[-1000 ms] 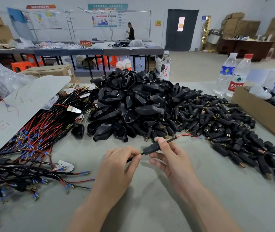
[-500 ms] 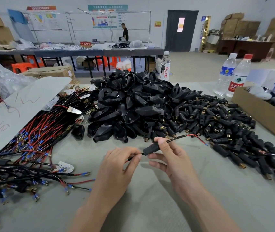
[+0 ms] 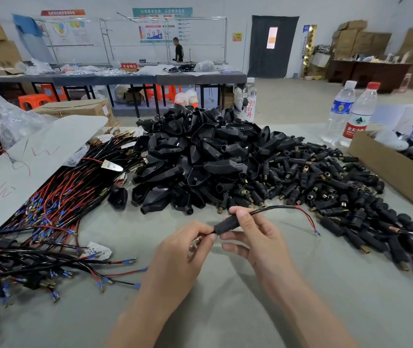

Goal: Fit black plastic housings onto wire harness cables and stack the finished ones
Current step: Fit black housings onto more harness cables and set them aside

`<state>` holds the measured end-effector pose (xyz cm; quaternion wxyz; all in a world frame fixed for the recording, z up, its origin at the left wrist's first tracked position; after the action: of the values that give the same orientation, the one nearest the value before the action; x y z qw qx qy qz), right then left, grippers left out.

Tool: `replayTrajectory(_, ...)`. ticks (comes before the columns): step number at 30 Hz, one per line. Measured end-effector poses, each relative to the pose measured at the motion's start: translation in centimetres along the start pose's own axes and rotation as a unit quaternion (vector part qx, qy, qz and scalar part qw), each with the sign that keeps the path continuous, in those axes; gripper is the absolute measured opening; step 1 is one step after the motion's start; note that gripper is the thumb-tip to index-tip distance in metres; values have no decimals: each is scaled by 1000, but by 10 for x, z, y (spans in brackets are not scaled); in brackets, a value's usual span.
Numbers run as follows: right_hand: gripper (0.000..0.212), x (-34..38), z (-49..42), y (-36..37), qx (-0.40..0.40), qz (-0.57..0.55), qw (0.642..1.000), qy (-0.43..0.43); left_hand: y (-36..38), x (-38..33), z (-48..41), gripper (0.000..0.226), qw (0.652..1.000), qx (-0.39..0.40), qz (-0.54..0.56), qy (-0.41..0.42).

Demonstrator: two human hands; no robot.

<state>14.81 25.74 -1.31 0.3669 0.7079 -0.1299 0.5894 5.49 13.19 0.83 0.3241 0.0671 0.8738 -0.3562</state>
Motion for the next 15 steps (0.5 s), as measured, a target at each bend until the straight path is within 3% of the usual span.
replayTrajectory(6,25,2,-3,-10,-33,-32,999,-8,-1,12,-2,11,998,1,38,-60)
replayTrajectory(15,32,0,-1,1,6,27,1000,-14,1,5,-3,11,998,1,48,-44)
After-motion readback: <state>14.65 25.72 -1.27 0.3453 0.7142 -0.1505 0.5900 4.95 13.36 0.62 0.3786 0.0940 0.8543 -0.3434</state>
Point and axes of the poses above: each hand's wrist, its own z-axis away from the middle knuckle, its own y-axis out of the palm, x = y × z, the point moved 8 cm from there along -z, towards the middle knuckle, and after that the axes turned 1 degree about x, right-handed, at the moved point
